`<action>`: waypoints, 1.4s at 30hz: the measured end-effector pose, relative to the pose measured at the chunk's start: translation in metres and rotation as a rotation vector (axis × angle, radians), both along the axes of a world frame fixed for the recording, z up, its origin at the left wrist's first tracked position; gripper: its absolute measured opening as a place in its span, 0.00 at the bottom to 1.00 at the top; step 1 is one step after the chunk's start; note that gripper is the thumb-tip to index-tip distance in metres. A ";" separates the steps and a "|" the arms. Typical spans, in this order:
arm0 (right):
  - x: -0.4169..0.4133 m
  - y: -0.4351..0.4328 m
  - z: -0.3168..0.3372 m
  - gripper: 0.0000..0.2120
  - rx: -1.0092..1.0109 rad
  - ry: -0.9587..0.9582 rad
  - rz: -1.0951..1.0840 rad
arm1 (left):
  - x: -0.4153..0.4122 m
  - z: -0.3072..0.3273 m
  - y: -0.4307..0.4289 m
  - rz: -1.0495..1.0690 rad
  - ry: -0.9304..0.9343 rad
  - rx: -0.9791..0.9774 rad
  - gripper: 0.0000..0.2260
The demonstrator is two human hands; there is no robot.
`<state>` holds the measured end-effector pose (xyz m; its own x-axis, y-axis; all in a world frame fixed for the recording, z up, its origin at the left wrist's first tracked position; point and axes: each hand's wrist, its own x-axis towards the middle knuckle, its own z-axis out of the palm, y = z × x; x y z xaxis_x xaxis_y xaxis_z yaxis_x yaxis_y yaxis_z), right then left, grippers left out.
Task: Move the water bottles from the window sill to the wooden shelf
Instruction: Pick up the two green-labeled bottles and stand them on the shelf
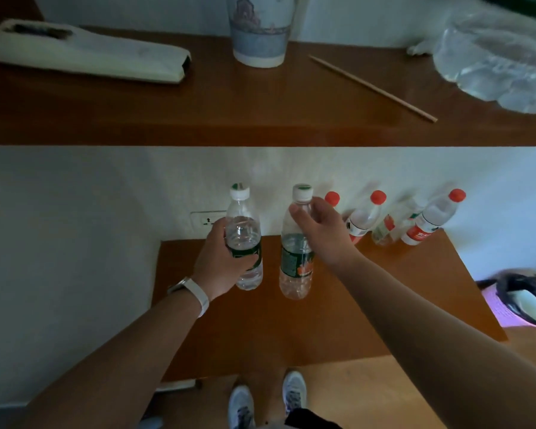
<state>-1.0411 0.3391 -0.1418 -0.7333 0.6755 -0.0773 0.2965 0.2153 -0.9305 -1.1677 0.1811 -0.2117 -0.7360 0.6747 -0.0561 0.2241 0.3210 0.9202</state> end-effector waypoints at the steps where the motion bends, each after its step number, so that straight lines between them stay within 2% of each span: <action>1: -0.003 0.003 -0.004 0.12 -0.002 0.000 0.005 | -0.001 -0.004 0.002 0.014 0.004 -0.015 0.31; 8: -0.015 0.017 -0.034 0.11 -0.027 0.001 0.035 | -0.007 -0.033 0.018 0.060 0.014 -0.114 0.33; 12: -0.019 0.022 -0.053 0.17 -0.033 0.009 0.026 | -0.012 -0.049 0.032 0.085 0.017 -0.133 0.34; 17: -0.031 0.031 -0.068 0.16 0.013 -0.024 -0.013 | -0.018 -0.057 0.052 0.100 -0.018 -0.076 0.31; 21: -0.044 0.037 -0.075 0.15 0.047 -0.037 -0.027 | -0.026 -0.063 0.065 0.106 -0.015 -0.059 0.32; 25: -0.056 0.041 -0.081 0.17 0.076 -0.053 -0.050 | -0.034 -0.071 0.072 0.142 -0.044 -0.056 0.32; 29: -0.063 0.045 -0.089 0.21 0.079 -0.069 -0.072 | -0.038 -0.080 0.076 0.170 -0.056 -0.035 0.32; 35: -0.063 0.050 -0.100 0.18 0.050 -0.063 -0.090 | -0.037 -0.089 0.085 0.175 -0.025 -0.017 0.33; 42: -0.063 0.056 -0.111 0.20 0.019 -0.077 -0.089 | -0.043 -0.100 0.092 0.183 0.001 -0.015 0.31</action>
<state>-1.1043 0.3951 -0.2527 -0.6630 0.7394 -0.1174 0.3855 0.2027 -0.9002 -1.2106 0.2732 -0.3121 -0.8463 0.5288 -0.0645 0.1613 0.3697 0.9150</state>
